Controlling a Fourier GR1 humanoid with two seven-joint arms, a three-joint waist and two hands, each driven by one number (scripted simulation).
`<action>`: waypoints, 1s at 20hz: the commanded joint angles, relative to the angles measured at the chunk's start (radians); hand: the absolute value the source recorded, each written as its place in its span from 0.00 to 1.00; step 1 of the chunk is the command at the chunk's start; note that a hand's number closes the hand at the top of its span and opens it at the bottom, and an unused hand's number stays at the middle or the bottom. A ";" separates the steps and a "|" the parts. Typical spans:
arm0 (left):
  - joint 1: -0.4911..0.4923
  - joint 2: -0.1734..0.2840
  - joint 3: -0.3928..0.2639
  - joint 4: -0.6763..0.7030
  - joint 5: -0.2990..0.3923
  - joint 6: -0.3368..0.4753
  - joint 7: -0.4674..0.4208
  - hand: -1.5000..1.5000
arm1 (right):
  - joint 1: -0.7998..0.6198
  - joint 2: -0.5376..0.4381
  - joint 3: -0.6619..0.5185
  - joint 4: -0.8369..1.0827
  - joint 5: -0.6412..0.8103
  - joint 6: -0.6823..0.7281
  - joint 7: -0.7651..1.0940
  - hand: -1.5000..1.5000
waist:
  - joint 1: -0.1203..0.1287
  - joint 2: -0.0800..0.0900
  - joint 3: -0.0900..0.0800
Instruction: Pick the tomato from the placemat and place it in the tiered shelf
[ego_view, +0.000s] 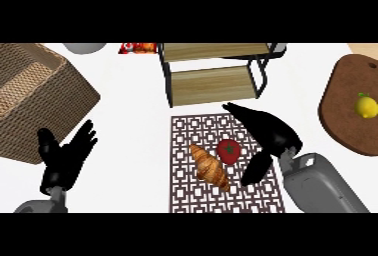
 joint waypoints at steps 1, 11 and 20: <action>-0.015 -0.048 0.003 0.062 -0.022 -0.004 -0.017 0.50 | -0.045 0.022 -0.054 0.036 0.039 0.051 0.009 0.00 | -0.001 0.003 -0.003; -0.036 -0.026 0.072 0.051 -0.052 -0.066 0.013 0.50 | 0.026 0.147 -0.033 0.088 0.239 -0.008 -0.054 0.00 | 0.000 0.003 -0.003; 0.041 -0.053 0.081 -0.031 -0.056 -0.090 0.022 0.50 | 0.056 0.169 -0.033 0.217 0.402 -0.121 -0.157 0.00 | 0.001 0.002 -0.002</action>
